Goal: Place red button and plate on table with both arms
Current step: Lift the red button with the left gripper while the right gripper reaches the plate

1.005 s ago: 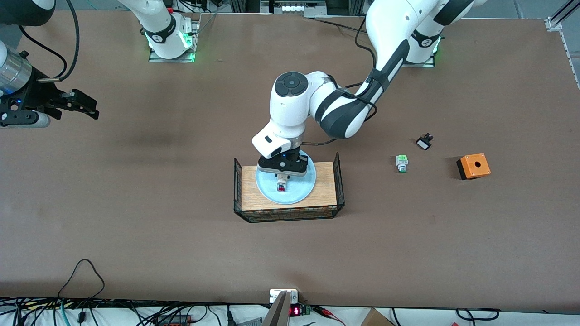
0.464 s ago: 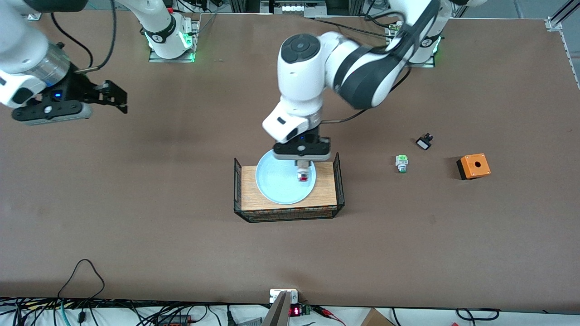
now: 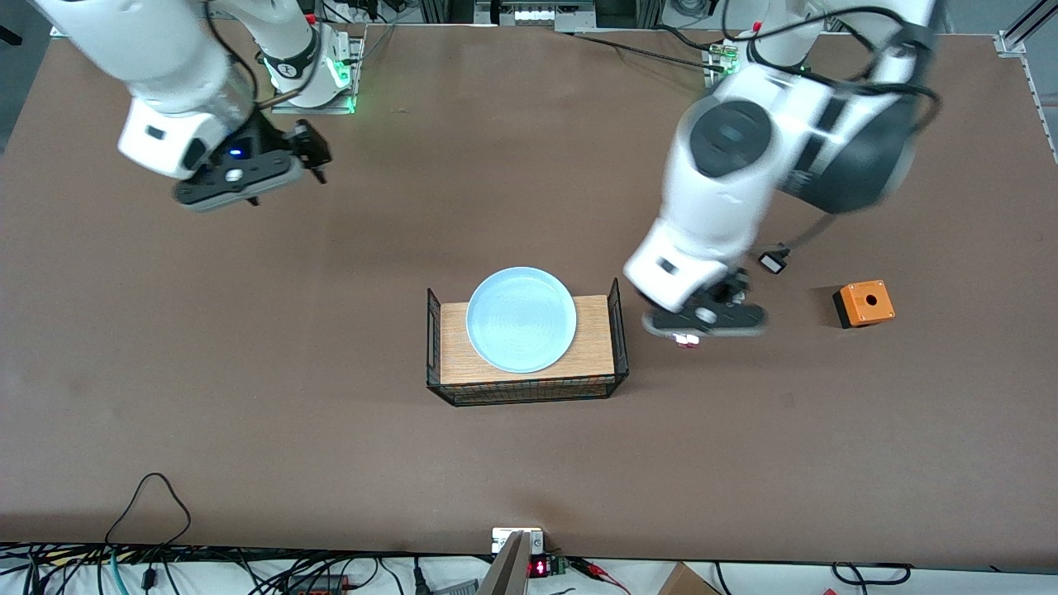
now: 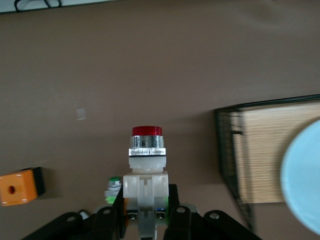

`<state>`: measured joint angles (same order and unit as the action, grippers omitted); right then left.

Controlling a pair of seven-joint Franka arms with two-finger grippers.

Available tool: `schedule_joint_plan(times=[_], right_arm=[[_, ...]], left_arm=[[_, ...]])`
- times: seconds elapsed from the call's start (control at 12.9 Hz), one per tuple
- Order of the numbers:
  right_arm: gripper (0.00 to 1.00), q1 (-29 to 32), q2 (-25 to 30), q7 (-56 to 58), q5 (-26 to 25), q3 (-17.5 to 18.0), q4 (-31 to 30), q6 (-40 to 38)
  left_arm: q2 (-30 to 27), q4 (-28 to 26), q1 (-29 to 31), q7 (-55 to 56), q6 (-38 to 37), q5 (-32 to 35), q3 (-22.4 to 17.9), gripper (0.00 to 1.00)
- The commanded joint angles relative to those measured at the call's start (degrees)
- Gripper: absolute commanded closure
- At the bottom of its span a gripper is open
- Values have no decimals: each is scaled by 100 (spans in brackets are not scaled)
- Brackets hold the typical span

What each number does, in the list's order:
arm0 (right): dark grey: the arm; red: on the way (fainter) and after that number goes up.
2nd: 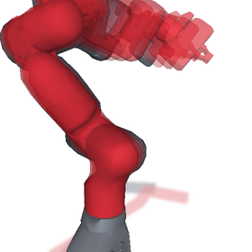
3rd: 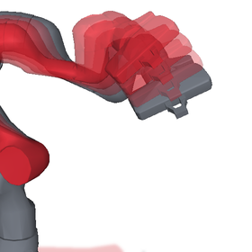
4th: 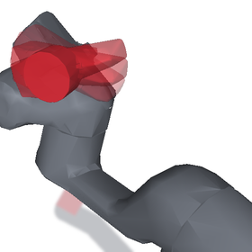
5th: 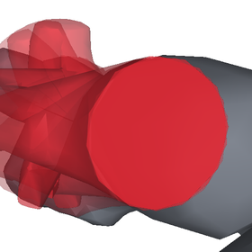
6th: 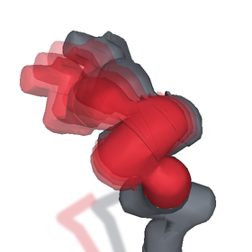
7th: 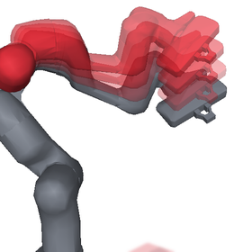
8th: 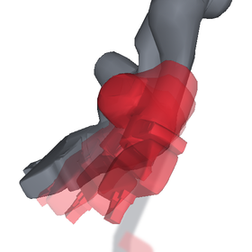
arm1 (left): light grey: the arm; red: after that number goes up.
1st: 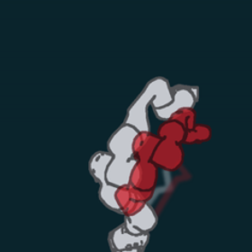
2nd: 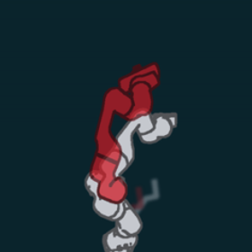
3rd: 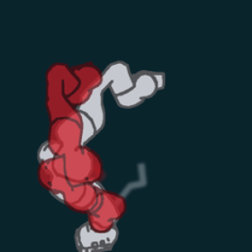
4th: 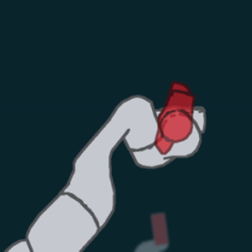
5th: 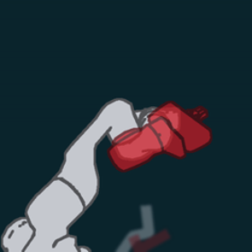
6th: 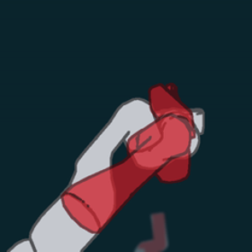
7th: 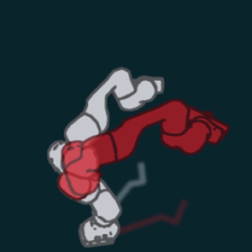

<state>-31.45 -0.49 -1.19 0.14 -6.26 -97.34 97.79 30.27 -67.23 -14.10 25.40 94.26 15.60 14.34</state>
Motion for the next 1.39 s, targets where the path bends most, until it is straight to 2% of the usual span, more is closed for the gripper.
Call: schedule_joint_plan(times=[0.0,0.15,0.23,0.39,0.62,0.85,0.93,1.0,1.08,1.16,1.31], right_arm=[[0,-606,-319,-5,12,-60,101,249],[0,-975,-504,74,-23,-60,101,538],[0,-1116,-592,92,-93,-60,101,670],[0,-1598,-847,101,-583,-60,101,960],[0,-2118,-1425,110,-1287,-60,215,1530],[0,-2356,-2050,110,-1622,-60,356,2234],[0,-2357,-2252,110,-1657,-60,434,2480],[0,-2365,-2411,110,-1658,-60,496,2708],[0,-2365,-2517,110,-1658,-60,523,2867],[0,-2357,-2613,127,-1658,-60,541,3078],[0,-2348,-2789,241,-1658,-78,541,3474]], left_arm=[[-293,-588,625,-982,-259,-250,61,78],[-241,-887,1231,-1404,-7,-259,61,78],[-249,-1236,1556,-1702,352,-250,61,78],[-372,-2062,2022,-2231,1196,-259,61,78],[-381,-2907,2358,-2435,2067,-250,61,78],[-355,-3917,2858,-2828,3497,-241,52,77],[-381,-4286,3051,-2943,3981,-241,60,73],[-390,-4429,3123,-2979,4116,-241,61,57],[-390,-4421,3123,-2979,4100,-241,61,24],[-416,-4369,3123,-2962,4048,-241,69,0],[-565,-4281,3080,-2857,3724,-250,244,0]])
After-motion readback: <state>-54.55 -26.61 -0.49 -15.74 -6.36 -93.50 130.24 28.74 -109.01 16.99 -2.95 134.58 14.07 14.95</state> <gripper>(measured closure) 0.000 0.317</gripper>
